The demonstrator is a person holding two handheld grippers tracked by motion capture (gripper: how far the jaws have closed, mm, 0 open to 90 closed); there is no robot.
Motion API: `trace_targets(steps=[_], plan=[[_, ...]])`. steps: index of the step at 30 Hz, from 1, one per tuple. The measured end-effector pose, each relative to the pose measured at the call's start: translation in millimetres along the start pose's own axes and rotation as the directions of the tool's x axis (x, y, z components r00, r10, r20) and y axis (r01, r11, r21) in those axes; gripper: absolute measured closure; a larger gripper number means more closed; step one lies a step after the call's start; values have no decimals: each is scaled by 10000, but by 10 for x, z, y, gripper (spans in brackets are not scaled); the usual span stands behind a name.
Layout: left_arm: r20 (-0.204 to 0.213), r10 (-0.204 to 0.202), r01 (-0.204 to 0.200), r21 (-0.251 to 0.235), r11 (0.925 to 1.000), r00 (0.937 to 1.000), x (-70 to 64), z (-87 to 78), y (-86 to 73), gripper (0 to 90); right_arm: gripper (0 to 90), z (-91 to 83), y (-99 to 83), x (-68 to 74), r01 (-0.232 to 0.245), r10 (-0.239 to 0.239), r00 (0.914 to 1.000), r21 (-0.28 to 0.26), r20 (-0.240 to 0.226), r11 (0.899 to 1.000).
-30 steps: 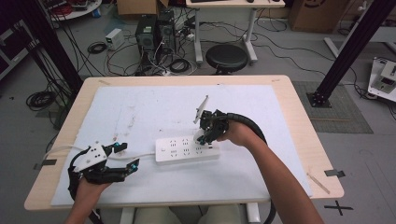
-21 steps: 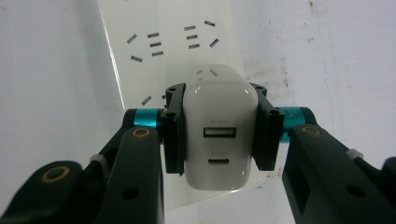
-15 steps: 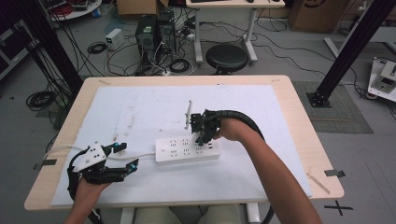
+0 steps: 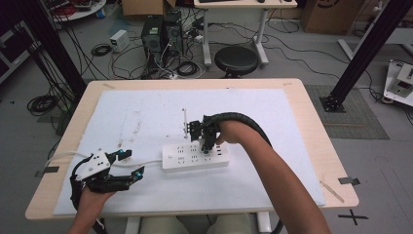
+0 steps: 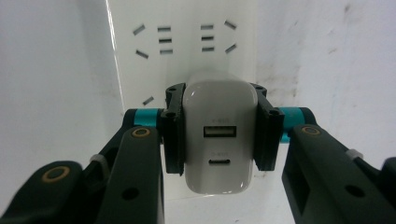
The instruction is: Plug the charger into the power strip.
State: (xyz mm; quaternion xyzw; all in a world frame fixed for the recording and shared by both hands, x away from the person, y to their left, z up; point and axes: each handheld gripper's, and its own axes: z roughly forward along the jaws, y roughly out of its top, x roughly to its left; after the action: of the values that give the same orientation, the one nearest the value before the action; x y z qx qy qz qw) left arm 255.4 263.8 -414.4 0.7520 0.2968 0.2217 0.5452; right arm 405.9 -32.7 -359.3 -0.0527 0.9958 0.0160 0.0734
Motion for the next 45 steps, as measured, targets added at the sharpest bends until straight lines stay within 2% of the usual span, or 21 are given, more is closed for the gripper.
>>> trace_targets(steps=[3, 11, 16, 17, 22, 23, 25, 27, 31, 33, 34, 36, 38, 39, 41, 45], plan=[[-32, -62, 62, 15, 10000, 10000, 8, -16, -18, 252, 639, 1, 6, -22, -178, 178, 9997, 2, -170, 9998], [-90, -170, 169, -130, 9998, 9998, 39, -6, -30, 252, 640, 11, 22, -43, -122, 123, 9996, 42, -258, 9999], [-41, -196, 195, -138, 9997, 9998, 42, 18, -32, 252, 640, 23, 48, -46, -124, 135, 9992, 300, -376, 9995], [-3, -217, 217, -156, 9996, 9998, 38, 26, -31, 252, 641, 33, 50, -54, 12, -5, 9994, 209, -350, 9998], [80, -211, 213, -193, 9996, 9997, 26, 71, -15, 253, 641, 33, 45, -39, -170, 179, 9993, 272, -329, 9995], [92, -187, 189, -193, 9996, 9998, 23, 77, -12, 252, 640, 37, 42, -49, -42, 48, 9995, 192, -320, 9998], [120, -201, 204, -213, 9996, 9997, 14, 92, -9, 252, 639, 36, 20, -38, -166, 168, 9994, 55, -301, 9998], [132, -173, 175, -202, 9996, 9998, 16, 98, -8, 252, 635, 42, -28, -29, -71, 65, 9999, -370, -158, 9993], [108, -253, 256, -237, 9994, 9996, 31, 95, 1, 252, 621, 45, -101, 3, -502, 502, 9987, -969, -25, 9940], [98, -228, 230, -240, 9994, 9997, 34, 84, 10, 252, 599, 46, -161, 11, -912, 909, 9958, -1408, -90, 9858], [99, -237, 240, -234, 9994, 9997, 34, 80, 12, 252, 542, 46, -195, 8, -1212, 1199, 9926, -1617, -180, 9794], [94, -260, 262, -224, 9994, 9996, 36, 78, 10, 252, 444, 36, -272, -6, -1929, 1917, 9811, -2058, -256, 9594], [91, -298, 300, -244, 9993, 9995, 36, 79, 7, 252, 390, 14, -352, -2, -2406, 2371, 9705, -2475, -443, 9386], [83, -308, 310, -256, 9992, 9995, 35, 80, 6, 252, 358, 4, -390, 8, -2722, 2678, 9620, -2664, -534, 9246], [89, -321, 324, -280, 9991, 9994, 33, 81, 8, 252, 285, -25, -471, 15, -3078, 3065, 9504, -3003, -526, 9028], [93, -307, 310, -278, 9991, 9995, 26, 81, 17, 253, 218, -90, -677, 78, -3965, 4017, 9131, -3825, -701, 8346]])
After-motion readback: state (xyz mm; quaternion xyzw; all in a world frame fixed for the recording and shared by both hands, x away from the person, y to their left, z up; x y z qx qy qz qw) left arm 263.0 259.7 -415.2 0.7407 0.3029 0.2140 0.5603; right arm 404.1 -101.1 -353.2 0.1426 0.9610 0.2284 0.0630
